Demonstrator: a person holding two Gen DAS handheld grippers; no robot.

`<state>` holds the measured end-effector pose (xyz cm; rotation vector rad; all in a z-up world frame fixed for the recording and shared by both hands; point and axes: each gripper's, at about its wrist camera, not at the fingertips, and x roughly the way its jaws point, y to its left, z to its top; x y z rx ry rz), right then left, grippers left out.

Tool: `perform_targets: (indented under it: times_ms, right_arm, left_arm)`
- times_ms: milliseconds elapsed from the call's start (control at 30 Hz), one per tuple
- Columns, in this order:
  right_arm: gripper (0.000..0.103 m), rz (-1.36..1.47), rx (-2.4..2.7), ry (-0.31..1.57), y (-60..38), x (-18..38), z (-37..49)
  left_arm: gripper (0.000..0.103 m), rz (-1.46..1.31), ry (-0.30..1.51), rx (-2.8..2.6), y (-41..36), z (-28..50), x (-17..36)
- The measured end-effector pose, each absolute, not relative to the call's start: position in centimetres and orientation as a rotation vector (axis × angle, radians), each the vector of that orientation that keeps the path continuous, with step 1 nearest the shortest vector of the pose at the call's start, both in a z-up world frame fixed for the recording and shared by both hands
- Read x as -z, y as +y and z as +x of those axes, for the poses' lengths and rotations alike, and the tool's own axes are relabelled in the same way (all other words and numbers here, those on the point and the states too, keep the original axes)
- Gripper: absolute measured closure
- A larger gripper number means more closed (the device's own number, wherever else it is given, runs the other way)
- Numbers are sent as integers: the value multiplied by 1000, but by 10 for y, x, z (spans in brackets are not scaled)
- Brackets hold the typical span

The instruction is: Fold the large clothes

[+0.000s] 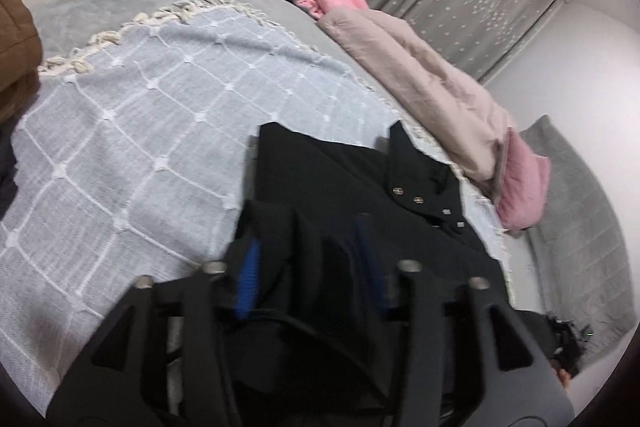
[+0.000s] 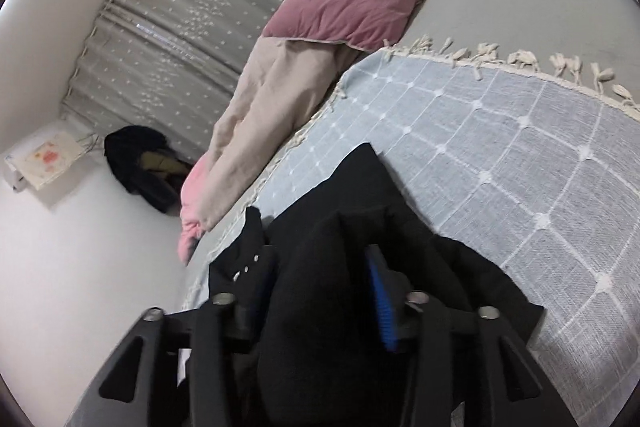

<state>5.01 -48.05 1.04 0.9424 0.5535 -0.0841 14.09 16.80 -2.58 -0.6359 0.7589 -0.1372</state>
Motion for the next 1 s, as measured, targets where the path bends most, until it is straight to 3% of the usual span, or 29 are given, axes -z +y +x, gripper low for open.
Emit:
perform_targets:
  times_ms: [167, 267, 333, 400, 467, 667, 767, 1000]
  right_arm:
    - [48, 954, 87, 567, -484, -17, 38]
    - [46, 860, 101, 612, -477, -32, 33]
    - [41, 777, 88, 630, -463, -47, 22]
    - [27, 648, 89, 649, -441, -60, 11]
    - [24, 499, 78, 692, -415, -66, 6]
    - [23, 269, 83, 815, -373, -59, 0]
    - [23, 215, 38, 750, -372, -70, -17]
    - [23, 448, 96, 784, -417, -48, -21]
  left_arm:
    - [47, -598, 748, 147, 168, 130, 10]
    - [38, -530, 734, 141, 168, 118, -2]
    - [35, -467, 704, 153, 168, 108, -13]
    - [33, -401, 659, 130, 172, 95, -25]
    - [30, -378, 622, 129, 177, 81, -33]
    - [20, -284, 637, 225, 168, 49, -38]
    - [20, -149, 724, 255, 144, 47, -21]
    - [20, -230, 901, 332, 139, 68, 20]
